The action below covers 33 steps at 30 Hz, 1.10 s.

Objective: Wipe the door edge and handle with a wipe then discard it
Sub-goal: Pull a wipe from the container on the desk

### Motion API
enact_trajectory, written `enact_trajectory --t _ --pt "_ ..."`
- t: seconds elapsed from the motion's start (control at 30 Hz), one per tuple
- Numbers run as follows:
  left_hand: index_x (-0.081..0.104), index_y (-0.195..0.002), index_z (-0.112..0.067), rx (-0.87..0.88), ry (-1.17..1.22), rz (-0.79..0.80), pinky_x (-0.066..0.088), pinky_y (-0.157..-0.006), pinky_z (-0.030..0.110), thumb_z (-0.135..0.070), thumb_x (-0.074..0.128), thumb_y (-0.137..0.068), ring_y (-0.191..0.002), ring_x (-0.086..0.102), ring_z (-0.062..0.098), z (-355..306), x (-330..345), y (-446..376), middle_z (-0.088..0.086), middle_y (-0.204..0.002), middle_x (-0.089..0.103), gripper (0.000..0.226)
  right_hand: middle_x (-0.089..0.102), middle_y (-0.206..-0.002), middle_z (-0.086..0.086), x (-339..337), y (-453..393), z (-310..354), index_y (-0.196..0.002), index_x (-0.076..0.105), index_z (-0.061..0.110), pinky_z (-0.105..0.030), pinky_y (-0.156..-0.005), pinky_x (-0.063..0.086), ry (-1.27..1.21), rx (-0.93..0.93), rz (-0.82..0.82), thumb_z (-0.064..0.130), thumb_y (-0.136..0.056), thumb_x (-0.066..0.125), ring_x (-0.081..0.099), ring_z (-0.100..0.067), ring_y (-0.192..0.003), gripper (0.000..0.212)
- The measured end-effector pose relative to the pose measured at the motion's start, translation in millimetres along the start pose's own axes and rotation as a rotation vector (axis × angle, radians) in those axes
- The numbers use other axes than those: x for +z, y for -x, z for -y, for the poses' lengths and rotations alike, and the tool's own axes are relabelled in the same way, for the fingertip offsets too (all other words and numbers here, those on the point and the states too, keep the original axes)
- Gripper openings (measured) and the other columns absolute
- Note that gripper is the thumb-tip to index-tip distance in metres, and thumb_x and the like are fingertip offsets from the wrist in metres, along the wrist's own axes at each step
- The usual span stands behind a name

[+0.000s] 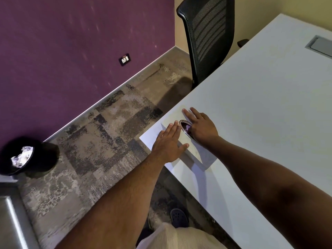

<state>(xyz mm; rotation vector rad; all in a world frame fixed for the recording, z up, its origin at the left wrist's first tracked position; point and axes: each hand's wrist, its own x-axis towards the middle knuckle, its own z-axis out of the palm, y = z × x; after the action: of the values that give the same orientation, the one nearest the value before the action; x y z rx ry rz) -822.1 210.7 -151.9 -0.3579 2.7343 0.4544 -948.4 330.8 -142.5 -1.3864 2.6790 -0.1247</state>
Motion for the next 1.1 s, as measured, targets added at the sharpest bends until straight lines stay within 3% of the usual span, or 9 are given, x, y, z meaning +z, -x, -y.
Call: enact_trajectory --t 0.17,0.33,0.5,0.6,0.7,0.8,1.0,1.1 --pt "-0.009 -0.158 -0.018 0.002 -0.007 0.000 0.005 -0.127 0.050 -0.063 0.030 -0.100 -0.154 -0.011 0.024 0 1 0 0.004 -0.166 -0.016 0.084 0.015 -0.162 0.001 5 -5 2 -0.151 0.027 0.026 -0.034 -0.115 0.021 0.048 -0.063 0.014 0.047 -0.100 0.030 0.023 -0.024 -0.145 0.054" --pt "-0.009 -0.158 -0.018 0.003 0.002 -0.003 0.005 -0.126 0.051 -0.064 0.031 -0.100 -0.154 -0.011 0.024 2 3 -1 0.004 -0.166 -0.015 0.084 0.047 -0.139 -0.003 2 -6 5 -0.140 0.040 0.022 -0.029 -0.097 0.040 0.103 -0.126 -0.009 0.042 -0.097 0.046 0.049 -0.023 -0.111 0.048" --pt "-0.011 -0.158 -0.018 0.006 0.008 0.003 0.003 -0.125 0.051 -0.064 0.031 -0.100 -0.154 -0.013 0.024 1 2 -1 0.004 -0.165 -0.017 0.085 0.062 -0.113 -0.007 0 -3 3 -0.119 0.060 0.013 -0.027 -0.084 0.042 0.131 -0.191 -0.032 0.032 -0.094 0.058 0.052 -0.022 -0.088 0.032" --pt "-0.011 -0.157 -0.018 0.011 0.011 0.008 0.002 -0.125 0.050 -0.064 0.031 -0.100 -0.153 -0.014 0.023 2 3 0 0.003 -0.165 -0.018 0.085 0.065 -0.091 -0.010 -2 -4 4 -0.109 0.066 0.007 -0.028 -0.069 0.031 0.198 -0.230 0.005 0.028 -0.092 0.061 0.039 -0.019 -0.072 0.027" --pt "-0.012 -0.157 -0.018 0.011 0.011 0.013 0.002 -0.125 0.048 -0.064 0.030 -0.100 -0.153 -0.015 0.023 2 4 -1 0.003 -0.165 -0.020 0.085 0.057 -0.071 -0.011 -2 -6 2 -0.092 0.069 0.003 -0.032 -0.066 0.027 0.303 -0.232 0.061 0.025 -0.086 0.069 0.030 -0.019 -0.067 0.023" --pt "-0.013 -0.157 -0.019 0.004 0.003 0.016 0.001 -0.125 0.047 -0.064 0.030 -0.100 -0.153 -0.016 0.023 2 5 -2 0.003 -0.165 -0.020 0.085 0.048 -0.072 -0.012 0 -9 3 -0.096 0.068 0.000 -0.034 -0.067 0.033 0.275 -0.235 0.065 0.024 -0.091 0.063 0.036 -0.022 -0.070 0.025" --pt "-0.013 -0.157 -0.018 -0.004 0.001 0.015 0.001 -0.125 0.047 -0.064 0.030 -0.100 -0.153 -0.016 0.024 1 5 -3 0.004 -0.165 -0.021 0.085 0.062 -0.089 -0.010 0 -11 5 -0.105 0.068 0.006 -0.033 -0.076 0.039 0.322 -0.237 0.050 0.031 -0.096 0.054 0.043 -0.020 -0.077 0.030" --pt "-0.013 -0.157 -0.018 -0.011 -0.008 0.009 0.000 -0.125 0.046 -0.065 0.030 -0.100 -0.153 -0.015 0.024 1 5 -2 0.004 -0.165 -0.020 0.085 0.064 -0.089 -0.007 0 -15 6 -0.106 0.068 0.007 -0.032 -0.078 0.038 0.398 -0.262 0.077 0.032 -0.097 0.051 0.037 -0.018 -0.074 0.032"
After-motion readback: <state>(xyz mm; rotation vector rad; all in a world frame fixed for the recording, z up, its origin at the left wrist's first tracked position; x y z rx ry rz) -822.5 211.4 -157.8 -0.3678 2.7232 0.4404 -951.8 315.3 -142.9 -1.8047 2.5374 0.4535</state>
